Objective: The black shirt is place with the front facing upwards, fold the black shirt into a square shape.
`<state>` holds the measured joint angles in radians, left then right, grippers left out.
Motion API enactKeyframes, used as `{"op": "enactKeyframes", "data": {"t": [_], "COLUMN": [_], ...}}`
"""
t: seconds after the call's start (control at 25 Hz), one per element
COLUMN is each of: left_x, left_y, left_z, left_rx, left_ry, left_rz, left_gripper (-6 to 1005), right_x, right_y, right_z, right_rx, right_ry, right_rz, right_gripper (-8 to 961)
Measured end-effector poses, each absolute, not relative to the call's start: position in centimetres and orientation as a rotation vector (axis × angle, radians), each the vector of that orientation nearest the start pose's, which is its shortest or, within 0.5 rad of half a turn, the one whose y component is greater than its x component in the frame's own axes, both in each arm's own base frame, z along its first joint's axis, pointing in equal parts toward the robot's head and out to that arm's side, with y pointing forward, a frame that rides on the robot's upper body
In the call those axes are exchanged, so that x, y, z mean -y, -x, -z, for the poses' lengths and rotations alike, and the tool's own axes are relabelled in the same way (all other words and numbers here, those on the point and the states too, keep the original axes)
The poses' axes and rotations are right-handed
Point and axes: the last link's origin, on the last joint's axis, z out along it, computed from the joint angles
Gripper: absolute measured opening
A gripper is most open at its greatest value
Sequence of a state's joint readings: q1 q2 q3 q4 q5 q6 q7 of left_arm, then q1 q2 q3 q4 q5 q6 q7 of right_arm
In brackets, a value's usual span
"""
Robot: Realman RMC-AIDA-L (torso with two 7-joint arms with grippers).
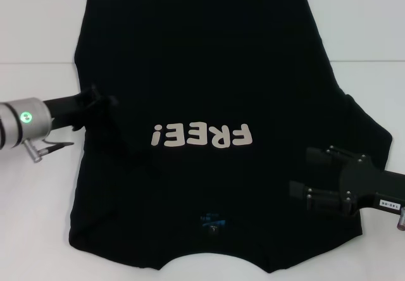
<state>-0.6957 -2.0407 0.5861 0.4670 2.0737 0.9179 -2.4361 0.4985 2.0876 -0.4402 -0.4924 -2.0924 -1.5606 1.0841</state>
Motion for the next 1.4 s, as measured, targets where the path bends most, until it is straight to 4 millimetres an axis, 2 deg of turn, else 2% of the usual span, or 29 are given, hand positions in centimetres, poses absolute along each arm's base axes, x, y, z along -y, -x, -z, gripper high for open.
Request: {"op": "enactKeyframes", "data": {"t": [0.24, 0.48, 0.76, 0.92, 1.16, 1.28, 1.4], "left_x": [-42.9, -43.2, -43.4, -43.6, -44.1, -44.3, -44.4], "left_y": [27.6, 27.3, 26.8, 25.9, 23.9, 23.2, 22.9], "left_z": [0.0, 0.4, 1.5, 2.1, 3.1, 3.5, 3.5], "left_rx": [-2.553, -2.589, -2.63, -2.618, -2.56, -2.526, -2.516], "left_ry": [-2.325, -2.298, -2.208, -2.161, -2.162, -2.169, -2.164], "left_rz": [-1.097, -1.139, -1.234, -1.28, -1.288, -1.301, -1.322], "left_gripper": [52, 54, 114, 148, 394, 558, 554], "right_x": [-30.6, -30.6, -30.6, -30.6, -30.6, -30.5, -30.5], "right_y": [-29.3, -29.2, -29.1, -29.0, -29.0, -29.0, -29.0], "right_z": [1.3, 1.3, 1.5, 1.5, 1.6, 1.7, 1.7], "right_rx": [-0.54, -0.537, -0.534, -0.534, -0.535, -0.542, -0.543], "right_ry": [2.605, 2.609, 2.617, 2.62, 2.624, 2.625, 2.625], "right_rz": [-0.767, -0.77, -0.77, -0.771, -0.774, -0.78, -0.78], "right_gripper": [911, 911, 911, 911, 912, 911, 911]}}
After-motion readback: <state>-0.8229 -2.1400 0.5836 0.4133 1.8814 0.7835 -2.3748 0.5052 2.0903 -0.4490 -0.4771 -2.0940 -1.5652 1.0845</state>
